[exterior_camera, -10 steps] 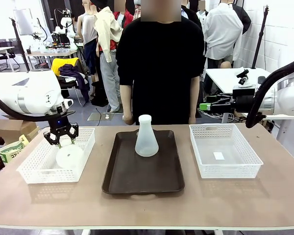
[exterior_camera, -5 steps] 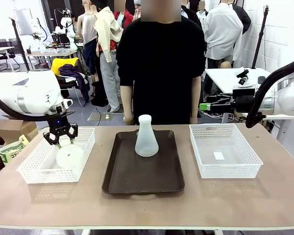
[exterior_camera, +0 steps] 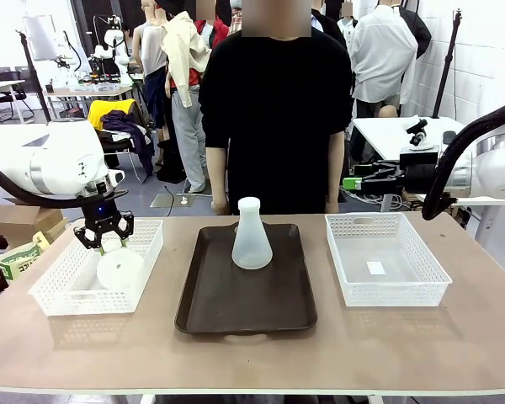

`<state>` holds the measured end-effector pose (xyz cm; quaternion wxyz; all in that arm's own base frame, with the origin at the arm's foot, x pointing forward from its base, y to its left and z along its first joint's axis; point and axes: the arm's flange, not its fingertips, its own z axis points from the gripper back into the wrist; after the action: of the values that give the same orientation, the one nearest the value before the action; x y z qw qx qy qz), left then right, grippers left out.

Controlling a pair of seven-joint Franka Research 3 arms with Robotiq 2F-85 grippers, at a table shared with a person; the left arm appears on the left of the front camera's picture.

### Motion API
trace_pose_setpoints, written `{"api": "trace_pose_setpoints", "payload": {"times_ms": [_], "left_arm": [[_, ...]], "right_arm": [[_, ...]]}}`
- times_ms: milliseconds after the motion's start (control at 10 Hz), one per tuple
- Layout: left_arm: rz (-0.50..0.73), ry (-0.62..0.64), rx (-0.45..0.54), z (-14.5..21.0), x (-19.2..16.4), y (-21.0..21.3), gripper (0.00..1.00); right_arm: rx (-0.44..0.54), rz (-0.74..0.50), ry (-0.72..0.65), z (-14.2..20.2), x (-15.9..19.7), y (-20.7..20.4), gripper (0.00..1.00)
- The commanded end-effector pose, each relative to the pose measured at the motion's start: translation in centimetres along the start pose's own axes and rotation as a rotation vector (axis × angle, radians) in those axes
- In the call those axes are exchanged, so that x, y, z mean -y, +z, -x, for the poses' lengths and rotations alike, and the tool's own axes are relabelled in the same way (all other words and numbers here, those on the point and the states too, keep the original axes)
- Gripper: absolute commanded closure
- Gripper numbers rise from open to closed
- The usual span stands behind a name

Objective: Prepare the laboratory tools.
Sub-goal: Pick up the Big flask that the person points to, then place the picked Big flask upright in the Handle tray as directed by the person.

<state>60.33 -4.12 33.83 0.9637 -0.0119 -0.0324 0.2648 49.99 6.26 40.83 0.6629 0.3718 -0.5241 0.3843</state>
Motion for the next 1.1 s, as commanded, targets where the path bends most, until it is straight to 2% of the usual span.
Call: {"api": "trace_pose_setpoints", "payload": {"times_ms": [0,1000], "left_arm": [[0.000,-0.003,0.000,0.11,0.00,-0.07,1.00],[0.000,-0.003,0.000,0.11,0.00,-0.07,1.00]], "right_arm": [[-0.003,-0.003,-0.004,0.03,-0.07,-0.06,0.00],[-0.003,-0.003,-0.004,0.03,-0.07,-0.06,0.00]]}}
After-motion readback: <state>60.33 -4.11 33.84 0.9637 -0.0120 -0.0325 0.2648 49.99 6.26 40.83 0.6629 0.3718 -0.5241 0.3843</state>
